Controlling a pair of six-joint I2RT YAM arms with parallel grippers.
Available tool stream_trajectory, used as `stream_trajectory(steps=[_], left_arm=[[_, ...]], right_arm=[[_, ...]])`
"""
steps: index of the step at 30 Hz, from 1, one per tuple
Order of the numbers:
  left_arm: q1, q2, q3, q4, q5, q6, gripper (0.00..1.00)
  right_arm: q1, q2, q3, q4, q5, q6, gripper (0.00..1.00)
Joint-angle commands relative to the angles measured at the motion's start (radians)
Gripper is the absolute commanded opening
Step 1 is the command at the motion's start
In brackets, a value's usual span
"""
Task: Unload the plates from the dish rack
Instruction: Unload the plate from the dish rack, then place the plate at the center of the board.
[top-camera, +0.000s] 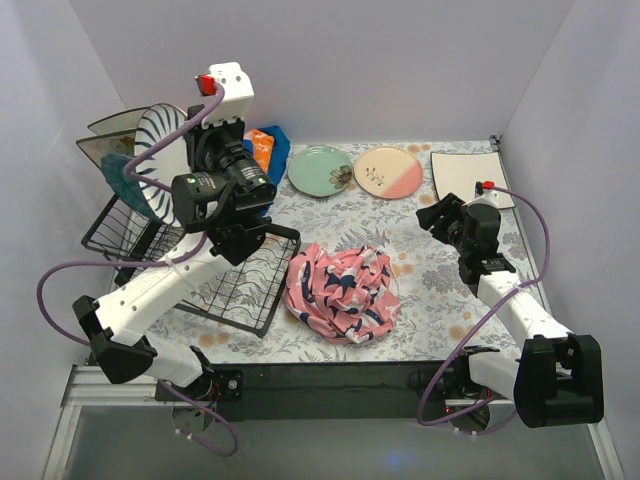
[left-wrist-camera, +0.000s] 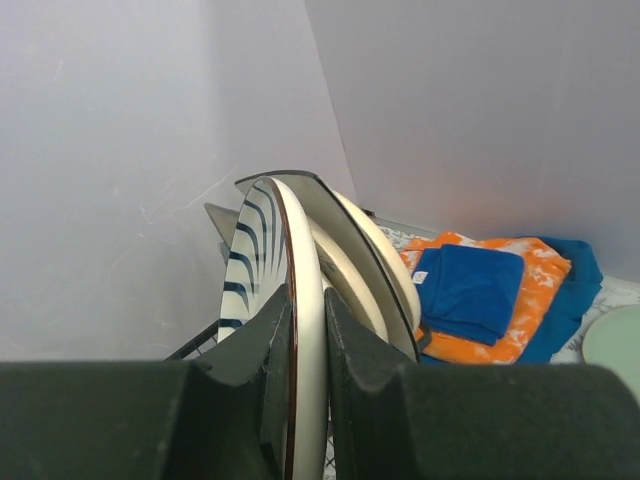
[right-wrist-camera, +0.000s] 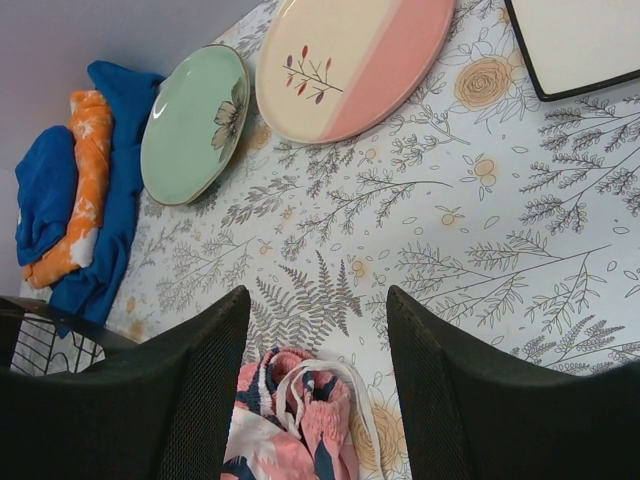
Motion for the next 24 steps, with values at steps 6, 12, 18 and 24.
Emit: stream_trajectory(steps=[6, 12, 18, 24], left_arm=[[-0.139, 0.136, 0.035, 0.148, 0.113, 0.167, 0.0], [-0.22, 0.297, -0.012, 0.793, 0.217, 0.704, 0.0], [-0.253, 0.383, -0.195, 0.818, 0.269, 0.647, 0.0], [-0.291, 0.328, -0.377, 0.513, 0.277, 0.254, 0.0]], right_arm=[[0.003, -0.003, 0.077, 0.009, -0.004, -0.049, 0.63], [-0.058, 0.135, 0.269, -0.042, -0.376, -0.065, 0.63], [-0.183, 0.261, 0.346, -0.045, -0.607, -0.06, 0.61], [-0.251, 0.359, 0.413, -0.036, -0.772, -0.04, 0.63]])
